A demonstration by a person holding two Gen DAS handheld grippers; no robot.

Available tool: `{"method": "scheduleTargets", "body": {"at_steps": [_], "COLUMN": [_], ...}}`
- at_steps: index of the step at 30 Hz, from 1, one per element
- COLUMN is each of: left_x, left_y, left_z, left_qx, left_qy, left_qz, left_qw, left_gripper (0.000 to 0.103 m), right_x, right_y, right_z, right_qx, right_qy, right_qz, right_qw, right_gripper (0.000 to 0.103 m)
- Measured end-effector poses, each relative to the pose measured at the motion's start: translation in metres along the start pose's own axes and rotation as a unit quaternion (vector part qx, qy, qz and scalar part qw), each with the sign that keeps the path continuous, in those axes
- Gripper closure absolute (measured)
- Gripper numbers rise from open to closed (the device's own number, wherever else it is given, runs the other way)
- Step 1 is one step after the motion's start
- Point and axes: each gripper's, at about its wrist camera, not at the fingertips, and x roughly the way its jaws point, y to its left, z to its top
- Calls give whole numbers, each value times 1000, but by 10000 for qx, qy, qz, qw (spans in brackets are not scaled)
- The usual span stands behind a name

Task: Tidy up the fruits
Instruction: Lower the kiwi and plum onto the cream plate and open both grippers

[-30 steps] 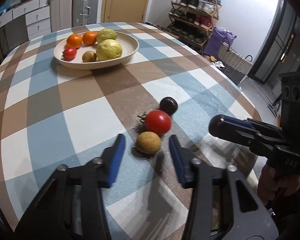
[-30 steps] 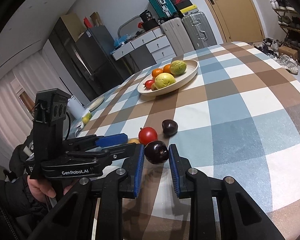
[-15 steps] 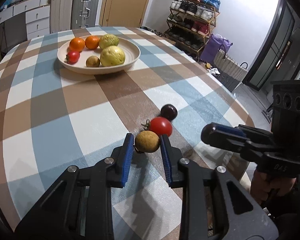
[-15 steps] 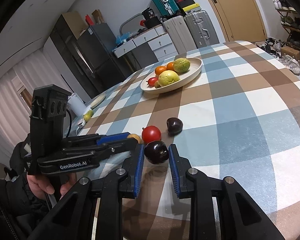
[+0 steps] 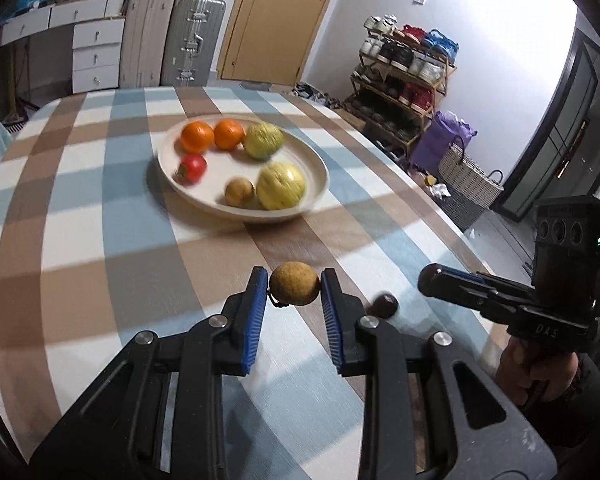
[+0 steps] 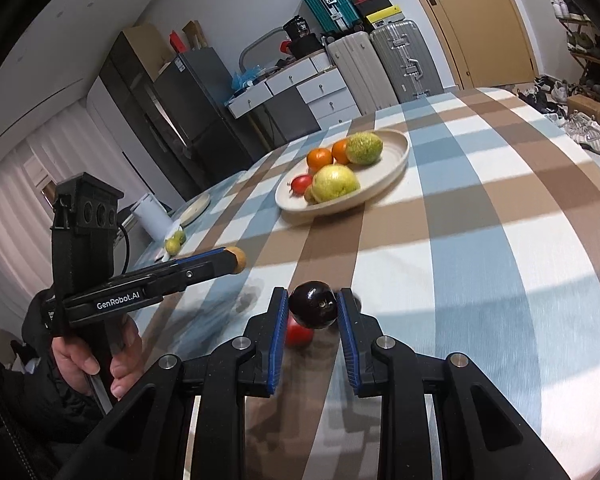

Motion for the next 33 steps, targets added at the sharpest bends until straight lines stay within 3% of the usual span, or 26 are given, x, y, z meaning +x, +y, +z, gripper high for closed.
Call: {"method": "scheduleTargets", "body": {"at_steps": [12, 18, 26, 33], "left_x": [29, 59, 103, 127], "left_y": [25, 47, 72, 73], "left_z": [79, 112, 120, 120], "left_qx": [-25, -141, -387, -248], "left_qy": [-429, -430, -211, -76], "left_qz": [135, 259, 191, 176], "left_qw": [9990, 9986, 9988, 9995], "left_gripper": [78, 78, 78, 78], "right_x": [54, 98, 137, 175], "right_y": [2, -3, -16, -20], "right_z": [100, 142, 170, 178], "right_qx": [-199, -75, 36, 131], "right_qy": [-155, 89, 267, 799], "right_qz": [150, 52, -58, -136], "right_qw": [9996, 9999, 9996, 9966], "right_gripper": [78, 78, 78, 78]}}
